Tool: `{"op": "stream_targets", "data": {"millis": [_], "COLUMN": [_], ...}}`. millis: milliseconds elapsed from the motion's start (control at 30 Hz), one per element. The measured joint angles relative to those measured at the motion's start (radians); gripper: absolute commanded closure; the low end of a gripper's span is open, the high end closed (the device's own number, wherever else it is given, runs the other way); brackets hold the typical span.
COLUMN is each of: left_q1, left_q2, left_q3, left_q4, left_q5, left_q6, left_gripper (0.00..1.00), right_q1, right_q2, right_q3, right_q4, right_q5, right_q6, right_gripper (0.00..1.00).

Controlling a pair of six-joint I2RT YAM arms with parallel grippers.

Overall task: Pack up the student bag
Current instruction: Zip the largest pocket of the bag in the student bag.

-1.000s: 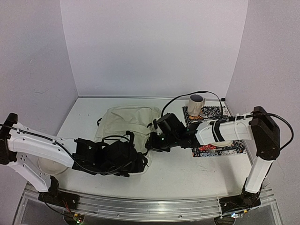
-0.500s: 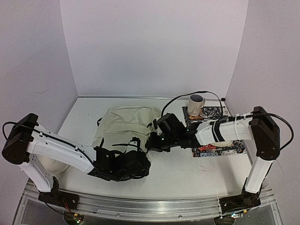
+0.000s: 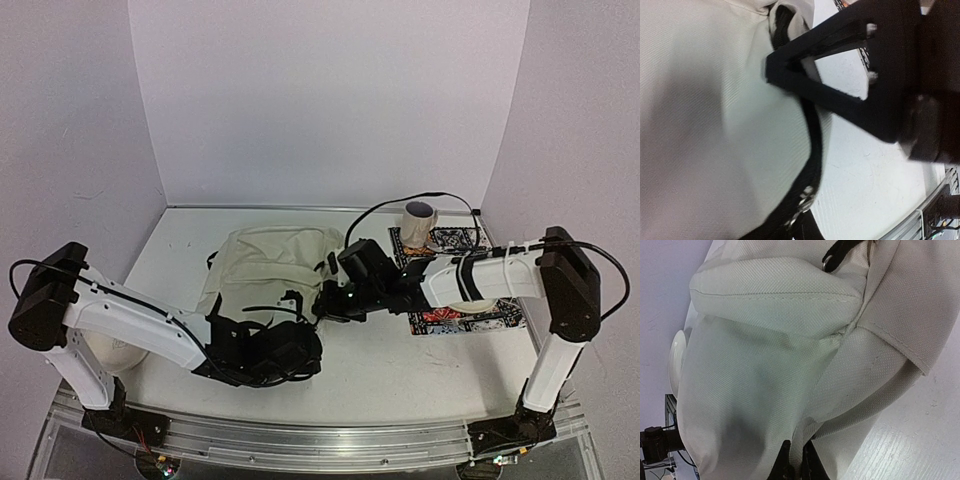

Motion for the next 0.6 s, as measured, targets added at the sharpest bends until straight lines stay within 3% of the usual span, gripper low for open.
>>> {"op": "stream_targets", "data": {"millis": [333, 600], "left_q1": [0.008, 0.016], "left_q2": [-0.119, -0.170], "left_q3": [-0.071, -0.081], "left_q4": [-0.047, -0.058], "left_q5": [0.094, 0.134], "left_q6": [0.034, 0.089], "left_gripper": [1.00, 1.00], "right_q1": [-0.153, -0.196], "right_q2": [-0.129, -0.135], "right_q3": [-0.069, -0.069], "right_q4": [-0.057, -0.088], "right_q5": [-0.071, -0.137], "right_q6": [-0.082, -0.145], "right_gripper": [1.00, 0.98]}}
